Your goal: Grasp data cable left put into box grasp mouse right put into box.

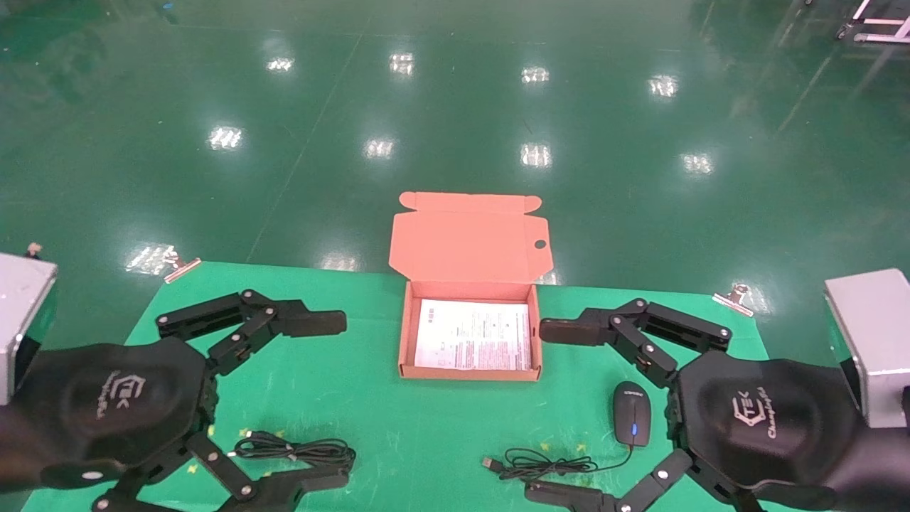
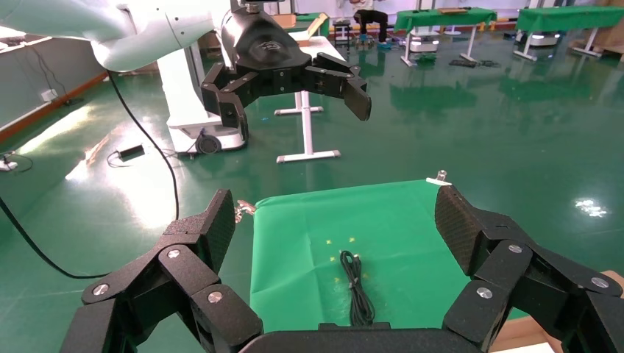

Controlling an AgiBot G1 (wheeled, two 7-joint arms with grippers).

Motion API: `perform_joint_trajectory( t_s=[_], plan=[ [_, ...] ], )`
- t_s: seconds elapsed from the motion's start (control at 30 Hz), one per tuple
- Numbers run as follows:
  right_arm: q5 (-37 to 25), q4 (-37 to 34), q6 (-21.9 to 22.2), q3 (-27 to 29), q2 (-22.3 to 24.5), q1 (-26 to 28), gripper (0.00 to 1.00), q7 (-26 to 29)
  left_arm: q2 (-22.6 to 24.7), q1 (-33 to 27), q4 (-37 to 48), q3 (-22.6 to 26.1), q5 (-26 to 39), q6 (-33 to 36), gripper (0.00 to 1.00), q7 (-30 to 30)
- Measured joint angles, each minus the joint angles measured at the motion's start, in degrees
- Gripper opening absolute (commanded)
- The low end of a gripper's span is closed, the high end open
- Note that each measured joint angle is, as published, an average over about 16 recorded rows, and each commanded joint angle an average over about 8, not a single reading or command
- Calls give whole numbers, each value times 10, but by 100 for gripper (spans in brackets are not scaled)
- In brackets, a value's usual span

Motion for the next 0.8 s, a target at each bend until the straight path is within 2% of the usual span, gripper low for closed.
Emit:
perform_joint_trajectory(
  t_s=[0.53, 0.8],
  plan=[
    [-2, -1, 1, 1, 1, 0, 100, -3, 1, -2, -1, 3, 4, 0, 100, -1],
    [-46, 8, -8, -13, 7, 19, 100, -16, 5, -27, -13, 29, 61, 8, 100, -8]
  ],
)
